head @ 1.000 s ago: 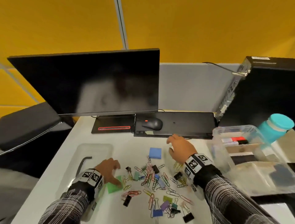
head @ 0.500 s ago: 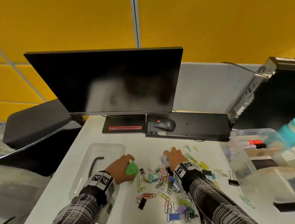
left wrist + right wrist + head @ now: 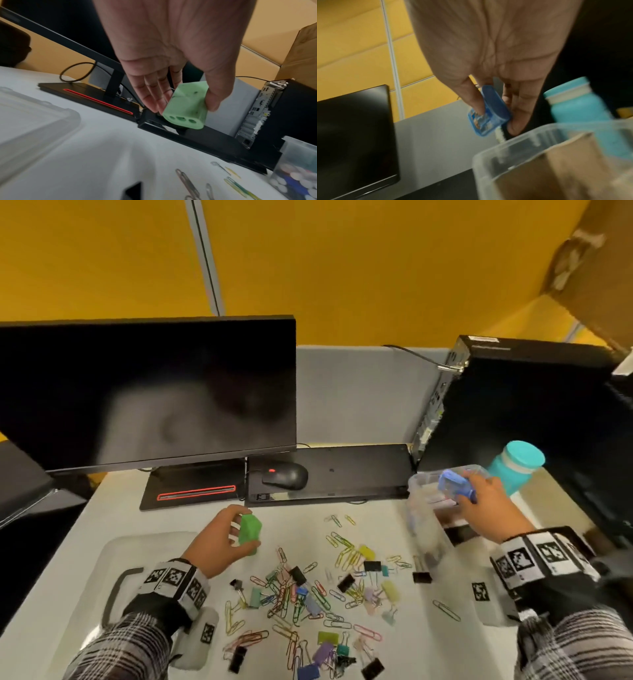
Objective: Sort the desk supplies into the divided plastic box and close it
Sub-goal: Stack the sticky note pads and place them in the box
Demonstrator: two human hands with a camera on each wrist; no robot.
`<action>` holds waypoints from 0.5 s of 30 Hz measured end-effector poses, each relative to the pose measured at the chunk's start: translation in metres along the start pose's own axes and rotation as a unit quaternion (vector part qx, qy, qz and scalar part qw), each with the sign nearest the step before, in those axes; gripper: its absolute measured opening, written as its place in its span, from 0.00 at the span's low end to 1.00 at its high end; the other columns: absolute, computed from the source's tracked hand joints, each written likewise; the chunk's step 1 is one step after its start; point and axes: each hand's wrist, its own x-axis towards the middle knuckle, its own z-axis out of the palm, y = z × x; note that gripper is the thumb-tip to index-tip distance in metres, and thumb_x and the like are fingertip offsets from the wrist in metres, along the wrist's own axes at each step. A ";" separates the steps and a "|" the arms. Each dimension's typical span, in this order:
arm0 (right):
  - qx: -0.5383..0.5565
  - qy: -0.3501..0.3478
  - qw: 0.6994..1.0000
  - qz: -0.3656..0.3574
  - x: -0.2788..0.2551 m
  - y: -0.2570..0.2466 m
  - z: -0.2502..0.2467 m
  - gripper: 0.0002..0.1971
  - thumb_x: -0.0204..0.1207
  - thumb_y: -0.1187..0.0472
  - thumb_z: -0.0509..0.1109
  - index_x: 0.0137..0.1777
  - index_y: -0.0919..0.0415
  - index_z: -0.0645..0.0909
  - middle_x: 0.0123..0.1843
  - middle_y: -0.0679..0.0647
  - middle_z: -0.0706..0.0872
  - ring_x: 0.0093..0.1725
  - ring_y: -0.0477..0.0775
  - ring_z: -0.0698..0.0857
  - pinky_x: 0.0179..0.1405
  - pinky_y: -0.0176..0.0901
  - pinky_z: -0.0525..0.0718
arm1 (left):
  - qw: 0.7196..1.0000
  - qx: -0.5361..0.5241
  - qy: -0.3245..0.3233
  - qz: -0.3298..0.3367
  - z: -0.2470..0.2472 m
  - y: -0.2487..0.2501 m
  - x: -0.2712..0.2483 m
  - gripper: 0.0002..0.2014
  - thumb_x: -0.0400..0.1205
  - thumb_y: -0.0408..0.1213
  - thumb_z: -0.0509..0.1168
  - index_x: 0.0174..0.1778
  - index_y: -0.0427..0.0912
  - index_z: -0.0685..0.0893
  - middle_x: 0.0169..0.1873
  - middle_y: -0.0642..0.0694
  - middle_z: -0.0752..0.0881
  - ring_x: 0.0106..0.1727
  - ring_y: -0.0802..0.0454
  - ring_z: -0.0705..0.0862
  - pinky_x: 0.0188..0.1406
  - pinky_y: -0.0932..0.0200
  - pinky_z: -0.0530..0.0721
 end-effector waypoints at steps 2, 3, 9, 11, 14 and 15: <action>-0.007 -0.030 0.999 0.041 0.008 0.028 -0.011 0.20 0.78 0.67 0.65 0.70 0.61 0.70 0.64 0.67 0.76 0.61 0.65 0.78 0.63 0.54 0.74 | 1.000 -0.004 -0.008 0.010 0.014 0.013 0.003 0.26 0.70 0.43 0.78 0.60 0.55 0.74 0.53 0.54 0.80 0.50 0.58 0.83 0.46 0.64 0.82; -0.013 -0.040 0.997 0.057 0.012 0.041 -0.013 0.19 0.76 0.66 0.68 0.66 0.61 0.71 0.61 0.65 0.79 0.57 0.64 0.80 0.58 0.52 0.76 | 1.000 -0.003 -0.012 0.017 0.021 0.020 0.004 0.25 0.70 0.43 0.78 0.59 0.56 0.74 0.53 0.56 0.80 0.51 0.59 0.83 0.47 0.63 0.82; -0.085 -0.105 0.986 0.100 0.035 0.058 -0.013 0.11 0.68 0.56 0.78 0.39 0.55 0.77 0.41 0.55 0.83 0.45 0.56 0.82 0.45 0.43 0.77 | 0.998 0.006 -0.037 0.045 0.065 0.058 0.006 0.24 0.69 0.47 0.78 0.54 0.62 0.73 0.53 0.63 0.79 0.56 0.60 0.81 0.55 0.56 0.83; -0.098 -0.129 0.980 0.118 0.046 0.052 -0.004 0.13 0.67 0.55 0.79 0.46 0.59 0.82 0.44 0.55 0.84 0.47 0.56 0.83 0.46 0.42 0.78 | 0.998 0.011 -0.047 0.049 0.078 0.068 0.005 0.24 0.69 0.47 0.77 0.56 0.62 0.72 0.54 0.64 0.79 0.56 0.61 0.81 0.55 0.56 0.83; -0.092 -0.139 0.975 0.146 0.057 0.054 0.012 0.15 0.67 0.56 0.80 0.47 0.63 0.79 0.35 0.52 0.79 0.36 0.51 0.79 0.38 0.40 0.76 | 0.997 0.008 -0.053 0.058 0.093 0.080 0.002 0.25 0.70 0.47 0.77 0.58 0.61 0.72 0.54 0.64 0.79 0.57 0.62 0.80 0.56 0.57 0.83; -0.090 -0.133 0.975 0.155 0.060 0.057 0.017 0.16 0.66 0.57 0.80 0.46 0.62 0.78 0.33 0.51 0.77 0.35 0.51 0.78 0.38 0.40 0.76 | 0.997 0.007 -0.053 0.061 0.097 0.083 0.001 0.25 0.70 0.47 0.77 0.58 0.61 0.72 0.55 0.64 0.78 0.57 0.63 0.80 0.56 0.57 0.83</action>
